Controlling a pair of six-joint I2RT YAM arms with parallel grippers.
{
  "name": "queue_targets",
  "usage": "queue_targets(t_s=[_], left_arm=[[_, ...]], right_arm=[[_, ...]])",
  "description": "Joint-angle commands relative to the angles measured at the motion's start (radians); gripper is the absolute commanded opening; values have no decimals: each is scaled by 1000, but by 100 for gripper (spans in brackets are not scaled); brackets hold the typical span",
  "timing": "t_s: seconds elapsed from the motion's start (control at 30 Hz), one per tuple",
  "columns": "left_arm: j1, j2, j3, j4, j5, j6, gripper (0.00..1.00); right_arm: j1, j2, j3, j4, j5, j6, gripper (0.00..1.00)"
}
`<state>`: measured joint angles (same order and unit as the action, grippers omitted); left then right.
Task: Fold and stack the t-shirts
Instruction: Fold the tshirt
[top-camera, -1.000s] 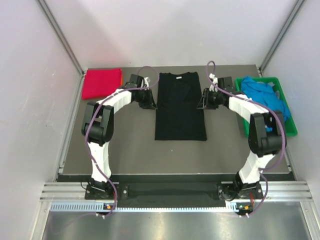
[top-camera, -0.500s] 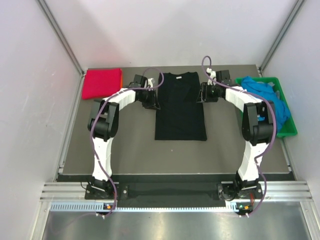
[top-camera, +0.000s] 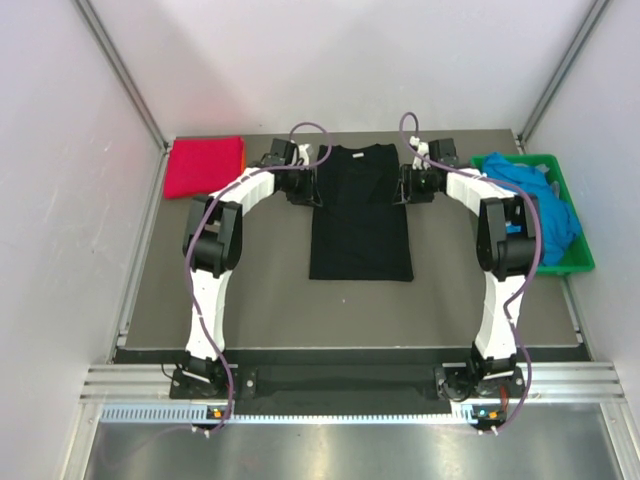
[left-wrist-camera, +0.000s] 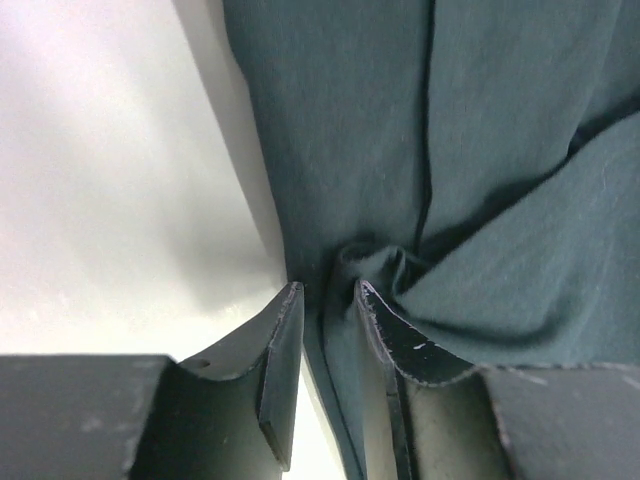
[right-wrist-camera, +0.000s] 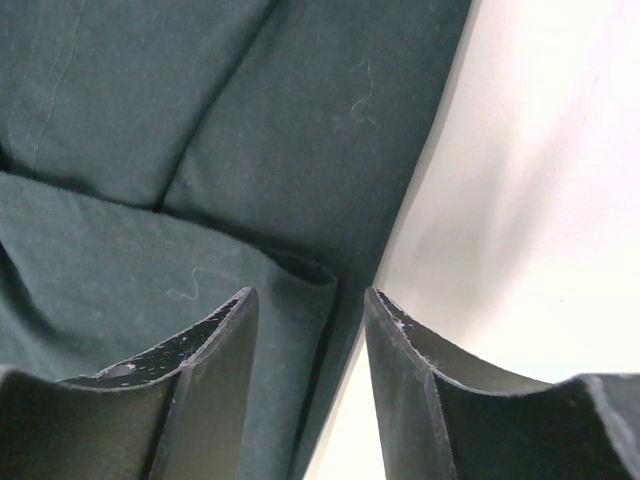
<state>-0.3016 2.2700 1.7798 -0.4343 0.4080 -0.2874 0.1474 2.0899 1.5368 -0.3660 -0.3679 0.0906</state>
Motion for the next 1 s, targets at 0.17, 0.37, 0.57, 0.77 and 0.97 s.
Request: queue_targets(t_s=[0.17, 0.37, 0.57, 0.77, 0.97], left_arm=[[1, 36, 78, -7, -23, 40, 33], [2, 39, 76, -17, -44, 47, 25], [5, 42, 70, -12, -57, 36, 0], [7, 54, 70, -7, -58, 11, 0], [9, 40, 59, 17, -89, -47, 0]], right_arm=[[-14, 39, 57, 33, -28, -19, 44], [-16, 50, 48, 53, -36, -11, 31], [-48, 35, -6, 108, -6, 32, 0], [-69, 24, -43, 133, -26, 54, 0], [-71, 30, -33, 130, -23, 57, 0]])
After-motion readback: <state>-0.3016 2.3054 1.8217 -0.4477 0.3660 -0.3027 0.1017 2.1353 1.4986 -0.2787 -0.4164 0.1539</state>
